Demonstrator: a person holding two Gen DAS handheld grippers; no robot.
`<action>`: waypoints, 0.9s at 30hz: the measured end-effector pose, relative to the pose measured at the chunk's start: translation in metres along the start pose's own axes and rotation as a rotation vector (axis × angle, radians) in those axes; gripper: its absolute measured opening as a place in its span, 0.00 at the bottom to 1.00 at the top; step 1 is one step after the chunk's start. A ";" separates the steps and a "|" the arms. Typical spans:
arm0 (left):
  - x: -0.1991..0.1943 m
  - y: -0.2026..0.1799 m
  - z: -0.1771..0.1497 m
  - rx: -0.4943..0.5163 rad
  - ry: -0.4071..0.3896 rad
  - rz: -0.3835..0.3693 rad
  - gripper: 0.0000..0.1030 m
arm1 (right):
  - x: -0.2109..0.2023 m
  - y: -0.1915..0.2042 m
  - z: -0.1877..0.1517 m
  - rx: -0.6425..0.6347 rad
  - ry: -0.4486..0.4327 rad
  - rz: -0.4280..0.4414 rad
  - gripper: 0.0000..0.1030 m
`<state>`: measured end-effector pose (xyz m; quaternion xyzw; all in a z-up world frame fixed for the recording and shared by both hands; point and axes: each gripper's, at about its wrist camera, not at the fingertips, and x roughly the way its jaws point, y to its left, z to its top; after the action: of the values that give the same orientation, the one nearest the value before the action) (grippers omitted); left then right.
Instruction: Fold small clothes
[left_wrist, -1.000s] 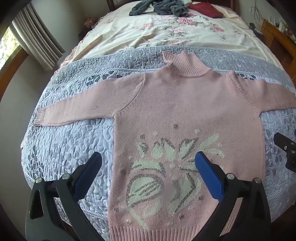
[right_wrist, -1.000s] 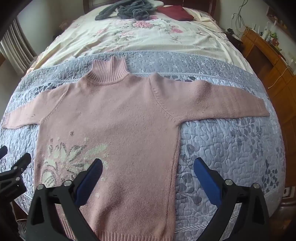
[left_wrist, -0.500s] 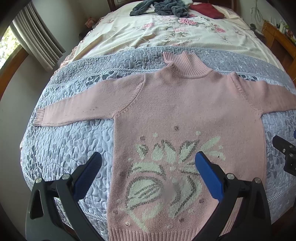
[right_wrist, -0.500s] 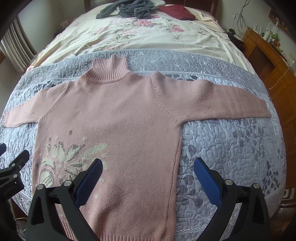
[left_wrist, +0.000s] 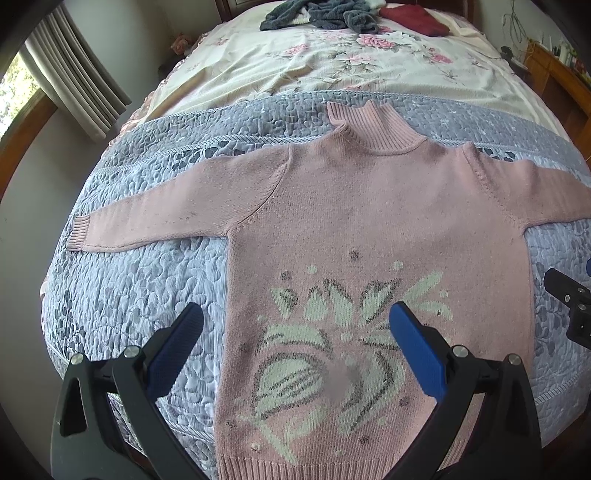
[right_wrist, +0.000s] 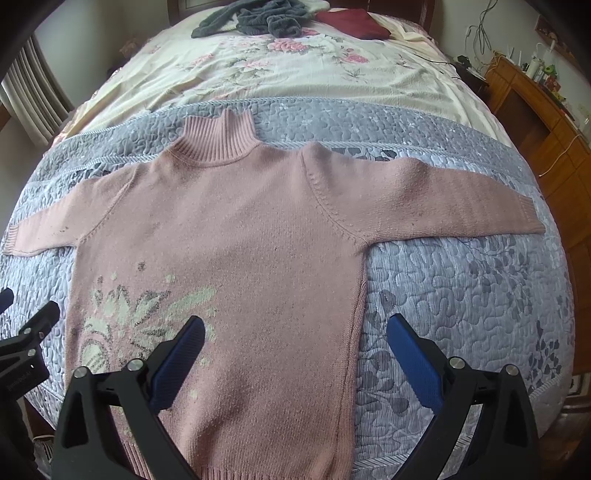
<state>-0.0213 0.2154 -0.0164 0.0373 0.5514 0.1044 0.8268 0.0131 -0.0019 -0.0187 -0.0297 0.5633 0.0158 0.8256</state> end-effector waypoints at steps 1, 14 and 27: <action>0.000 0.000 0.000 0.000 0.000 0.001 0.97 | 0.000 0.000 0.000 0.000 0.000 -0.001 0.96; 0.003 0.002 0.001 0.000 0.005 0.011 0.97 | 0.003 0.000 0.001 0.005 0.003 0.008 0.96; 0.003 0.001 0.003 0.003 0.005 0.017 0.97 | 0.004 -0.002 0.004 0.007 0.001 0.010 0.96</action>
<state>-0.0177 0.2173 -0.0174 0.0427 0.5534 0.1106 0.8244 0.0189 -0.0036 -0.0211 -0.0240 0.5639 0.0179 0.8253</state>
